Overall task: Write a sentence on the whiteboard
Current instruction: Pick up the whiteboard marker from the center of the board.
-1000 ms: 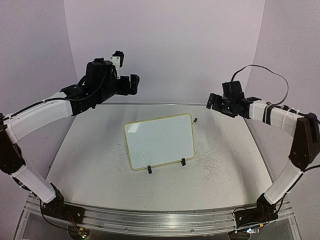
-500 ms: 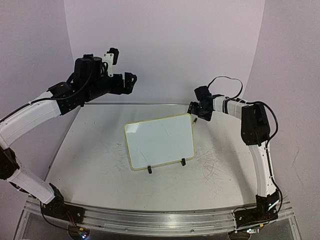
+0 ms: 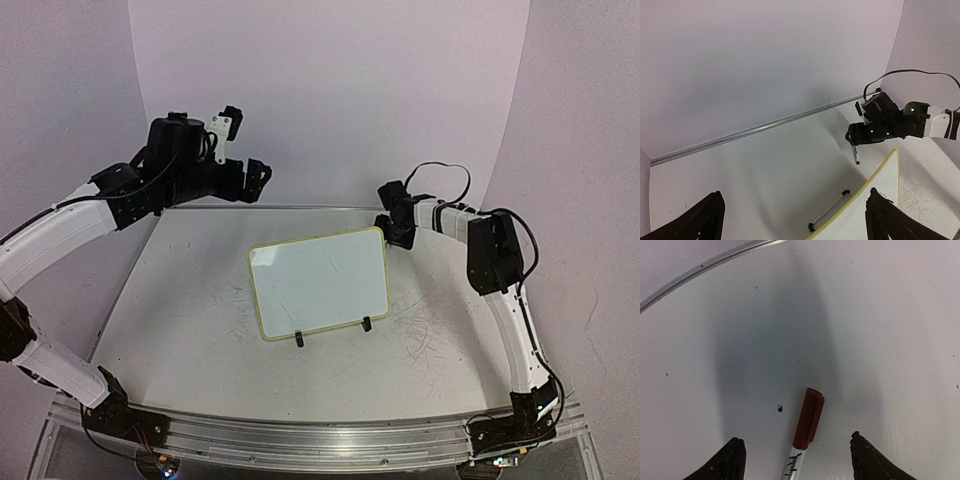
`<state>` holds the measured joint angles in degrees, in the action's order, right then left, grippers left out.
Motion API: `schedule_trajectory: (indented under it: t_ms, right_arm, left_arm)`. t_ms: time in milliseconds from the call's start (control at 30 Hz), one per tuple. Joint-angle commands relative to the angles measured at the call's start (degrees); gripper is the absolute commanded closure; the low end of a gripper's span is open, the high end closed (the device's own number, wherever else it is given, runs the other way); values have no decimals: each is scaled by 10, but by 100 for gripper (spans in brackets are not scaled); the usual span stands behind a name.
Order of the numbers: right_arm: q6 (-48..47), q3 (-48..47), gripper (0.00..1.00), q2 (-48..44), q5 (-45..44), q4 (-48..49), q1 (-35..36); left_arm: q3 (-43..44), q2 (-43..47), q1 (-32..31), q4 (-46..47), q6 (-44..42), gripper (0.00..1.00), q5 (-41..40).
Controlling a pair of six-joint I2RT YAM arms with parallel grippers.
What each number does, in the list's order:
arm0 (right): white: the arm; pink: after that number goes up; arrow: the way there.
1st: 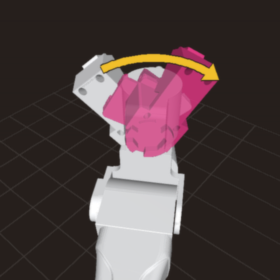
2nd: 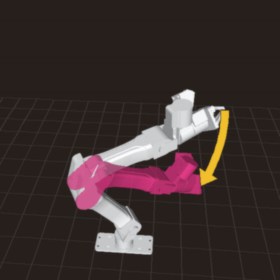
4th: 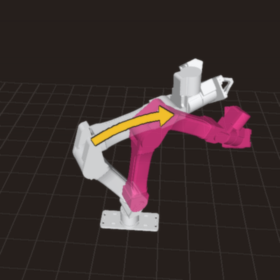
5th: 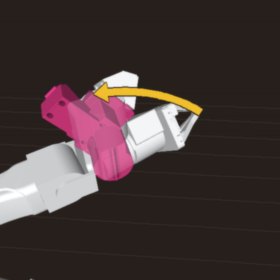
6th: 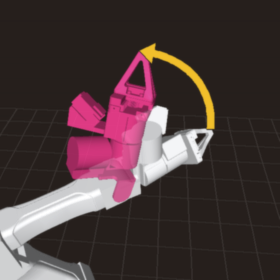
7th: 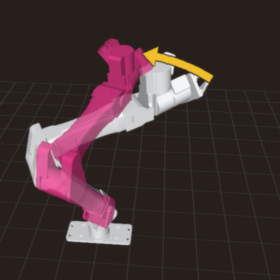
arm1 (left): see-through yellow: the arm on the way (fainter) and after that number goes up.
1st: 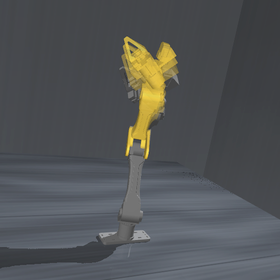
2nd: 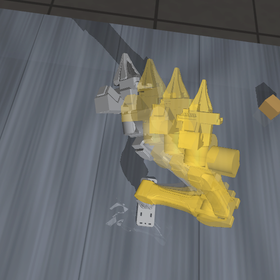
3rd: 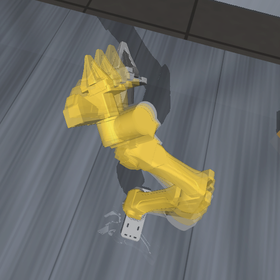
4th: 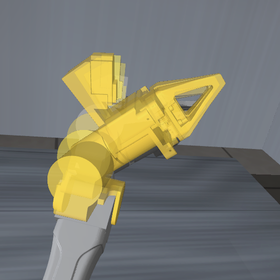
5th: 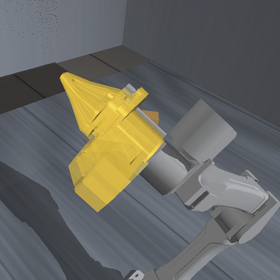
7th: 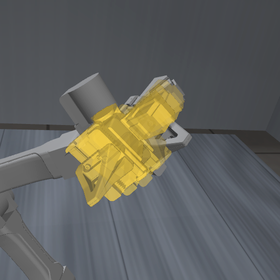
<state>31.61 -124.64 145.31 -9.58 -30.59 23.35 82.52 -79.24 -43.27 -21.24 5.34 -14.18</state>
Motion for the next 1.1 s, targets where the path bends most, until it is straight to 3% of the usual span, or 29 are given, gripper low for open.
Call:
schedule_trajectory:
  t_ms: [0,367,633,833,1067]
  right_arm:
    - [6,-9,30,15,-11,-23,4]
    - [-4,36,49,19,11,-32,9]
    - [-29,100,81,-32,20,-10,-1]
    - [-58,171,99,-80,39,41,-22]
    - [-105,224,100,-125,49,88,-43]
  left_arm:
    - [24,33,3,-6,-9,1,10]
    - [-10,17,2,38,8,2,23]
    - [-28,22,3,89,17,2,-1]
    - [-50,34,3,108,49,2,-19]
    - [-52,20,3,123,100,2,-33]
